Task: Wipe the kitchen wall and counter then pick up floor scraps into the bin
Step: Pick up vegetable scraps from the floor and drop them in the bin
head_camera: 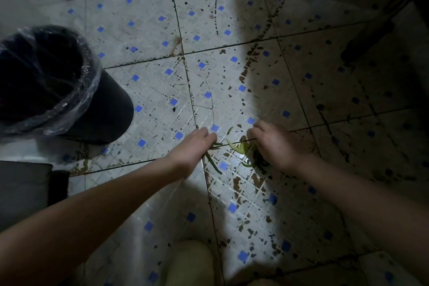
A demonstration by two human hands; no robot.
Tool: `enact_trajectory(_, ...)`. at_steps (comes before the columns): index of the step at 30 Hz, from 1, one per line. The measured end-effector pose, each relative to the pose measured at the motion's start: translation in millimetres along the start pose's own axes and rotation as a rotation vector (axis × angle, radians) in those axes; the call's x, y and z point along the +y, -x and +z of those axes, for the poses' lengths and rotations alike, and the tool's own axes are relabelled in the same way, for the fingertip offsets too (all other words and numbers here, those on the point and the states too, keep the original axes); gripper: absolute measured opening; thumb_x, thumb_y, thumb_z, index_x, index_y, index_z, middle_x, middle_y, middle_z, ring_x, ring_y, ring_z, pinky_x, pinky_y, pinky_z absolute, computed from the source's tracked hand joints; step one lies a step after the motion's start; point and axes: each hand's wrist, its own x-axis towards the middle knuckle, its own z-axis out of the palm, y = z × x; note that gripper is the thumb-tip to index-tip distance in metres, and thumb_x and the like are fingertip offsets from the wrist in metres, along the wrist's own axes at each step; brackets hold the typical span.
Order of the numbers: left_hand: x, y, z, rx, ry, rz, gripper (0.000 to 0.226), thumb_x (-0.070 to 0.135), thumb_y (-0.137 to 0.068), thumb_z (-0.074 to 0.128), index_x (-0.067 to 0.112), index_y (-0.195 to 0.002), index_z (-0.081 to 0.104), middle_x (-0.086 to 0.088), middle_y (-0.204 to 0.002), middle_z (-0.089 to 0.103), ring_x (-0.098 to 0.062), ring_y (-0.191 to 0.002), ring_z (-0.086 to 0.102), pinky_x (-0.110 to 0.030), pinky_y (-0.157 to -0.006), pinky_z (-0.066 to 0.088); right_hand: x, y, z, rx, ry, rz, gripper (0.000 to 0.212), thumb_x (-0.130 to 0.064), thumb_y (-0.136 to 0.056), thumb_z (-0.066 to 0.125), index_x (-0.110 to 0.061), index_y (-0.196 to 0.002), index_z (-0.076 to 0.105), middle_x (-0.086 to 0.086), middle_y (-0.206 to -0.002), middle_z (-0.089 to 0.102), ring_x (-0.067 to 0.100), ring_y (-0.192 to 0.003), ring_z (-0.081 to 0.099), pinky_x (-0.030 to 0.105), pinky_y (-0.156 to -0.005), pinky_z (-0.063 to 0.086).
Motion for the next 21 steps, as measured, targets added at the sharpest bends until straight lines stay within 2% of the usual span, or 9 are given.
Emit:
enact_trajectory(3, -7.8, -2.4, -8.7, 0.037, 0.013, -0.040, 0.039, -0.007, -0.088, 0.052, 0.018, -0.117, 0.049, -0.001, -0.111, 0.048, -0.016, -0.102, 0.043, -0.028, -0.087, 0.042, -4.5, -5.5, 6.3, -0.026, -0.013, -0.006, 0.037, 0.005, -0.081, 0.052, -0.012, -0.114, 0.058, 0.008, -0.116, 0.056, 0.025, -0.098, 0.054, 0.037, -0.082, 0.047)
enact_trajectory(9, -16.8, -4.1, -18.6, 0.113, -0.007, -0.050, 0.029, 0.000, -0.089, 0.054, 0.017, -0.112, 0.052, -0.002, -0.107, 0.051, -0.015, -0.095, 0.043, -0.028, -0.081, 0.042, -13.7, -13.2, 22.9, -0.137, 0.002, -0.066, 0.044, -0.003, -0.085, 0.058, -0.021, -0.125, 0.049, 0.000, -0.120, 0.053, 0.018, -0.104, 0.051, 0.032, -0.091, 0.043)
enact_trajectory(16, -21.2, -3.2, -13.3, 0.063, -0.005, -0.065, 0.032, 0.004, -0.089, 0.057, 0.021, -0.116, 0.050, 0.001, -0.109, 0.051, -0.011, -0.094, 0.039, -0.024, -0.081, 0.038, -21.5, -22.9, 31.1, -0.144, -0.012, -0.087, 0.033, -0.003, -0.088, 0.051, -0.018, -0.117, 0.050, 0.002, -0.110, 0.051, 0.018, -0.097, 0.047, 0.030, -0.081, 0.037)
enact_trajectory(21, -26.9, -1.5, -14.3, 0.058, 0.002, -0.086, 0.034, -0.001, -0.088, 0.053, 0.021, -0.115, 0.050, 0.001, -0.106, 0.050, -0.010, -0.092, 0.039, -0.023, -0.078, 0.036, -20.9, -32.7, 29.3, -0.082, -0.012, -0.090, 0.028, 0.002, -0.086, 0.049, -0.014, -0.108, 0.054, 0.004, -0.101, 0.055, 0.017, -0.087, 0.044, 0.026, -0.074, 0.026)
